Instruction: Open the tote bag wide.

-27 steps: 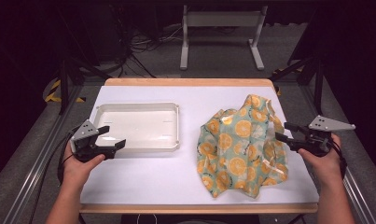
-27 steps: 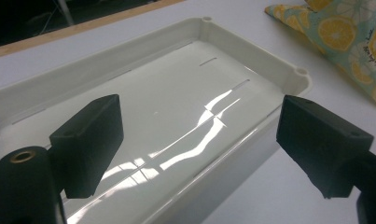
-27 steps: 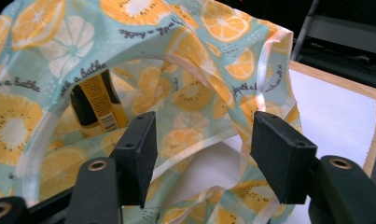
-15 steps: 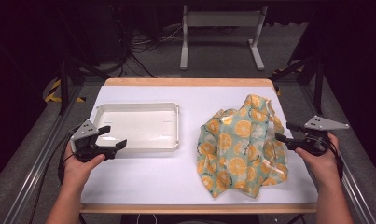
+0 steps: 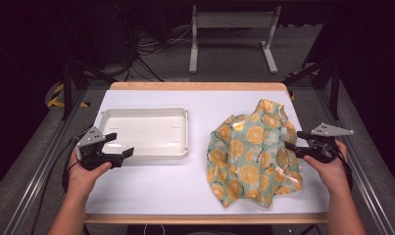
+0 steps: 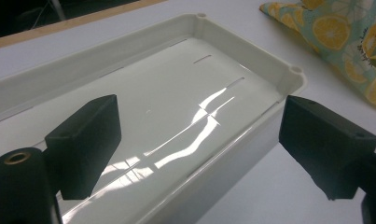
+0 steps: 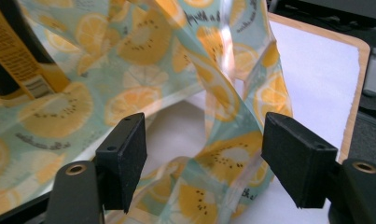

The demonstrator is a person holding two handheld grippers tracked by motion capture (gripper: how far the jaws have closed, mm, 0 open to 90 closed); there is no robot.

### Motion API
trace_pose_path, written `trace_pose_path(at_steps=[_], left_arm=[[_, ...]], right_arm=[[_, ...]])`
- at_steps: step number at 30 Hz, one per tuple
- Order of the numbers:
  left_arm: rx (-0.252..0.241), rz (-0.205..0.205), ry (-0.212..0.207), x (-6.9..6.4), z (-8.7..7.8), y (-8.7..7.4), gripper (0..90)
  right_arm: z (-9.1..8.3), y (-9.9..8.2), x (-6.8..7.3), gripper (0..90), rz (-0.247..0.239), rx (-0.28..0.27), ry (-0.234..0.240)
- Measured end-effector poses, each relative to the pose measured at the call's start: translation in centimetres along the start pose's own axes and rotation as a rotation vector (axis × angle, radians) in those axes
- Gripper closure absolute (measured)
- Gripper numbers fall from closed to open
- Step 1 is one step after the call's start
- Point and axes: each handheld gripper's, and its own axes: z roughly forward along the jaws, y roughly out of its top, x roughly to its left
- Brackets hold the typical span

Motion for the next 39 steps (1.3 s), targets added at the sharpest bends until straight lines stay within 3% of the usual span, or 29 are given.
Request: trace_pose_path(at_steps=[8,12,16,17,20,23,29,32,35,39], left_arm=[[0.015,0.004,-0.001,0.0,0.3,-0.2,13.3],[0.016,-0.002,-0.003,0.1,0.4,-0.2,13.2],[0.018,0.001,-0.001,0.0,0.4,-0.2,13.2],[0.018,0.001,-0.001,0.0,0.4,-0.2,13.2],[0.02,0.006,-0.002,0.1,0.4,-0.2,13.2],[0.019,0.003,-0.001,0.0,0.4,-0.2,13.2],[0.02,0.006,-0.002,0.0,0.5,-0.2,13.2],[0.021,0.004,-0.003,0.0,0.5,-0.2,13.1],[0.021,0.0,-0.006,0.0,0.5,-0.3,13.1],[0.021,0.0,-0.002,0.0,0.5,-0.3,13.1]], right_arm=[[0.7,-0.9,-0.6,35.9,0.023,0.021,-0.001],[0.7,-0.9,-0.6,47.4,0.011,0.02,-0.002],[0.2,-0.7,-0.5,69.2,-0.008,0.015,-0.014],[0.2,-0.7,-0.5,69.2,-0.008,0.015,-0.014],[-0.3,-0.5,-0.5,83.2,-0.017,0.001,-0.017],[-0.6,-0.4,-0.5,90.0,-0.014,-0.008,-0.019],[-0.9,-0.4,-0.6,86.0,-0.013,-0.022,-0.009],[-1.1,-0.2,-0.7,63.7,-0.003,-0.065,0.011],[-0.9,-0.1,-0.5,48.8,-0.004,-0.073,0.072],[0.0,0.1,-0.1,50.2,-0.03,-0.056,0.064]])
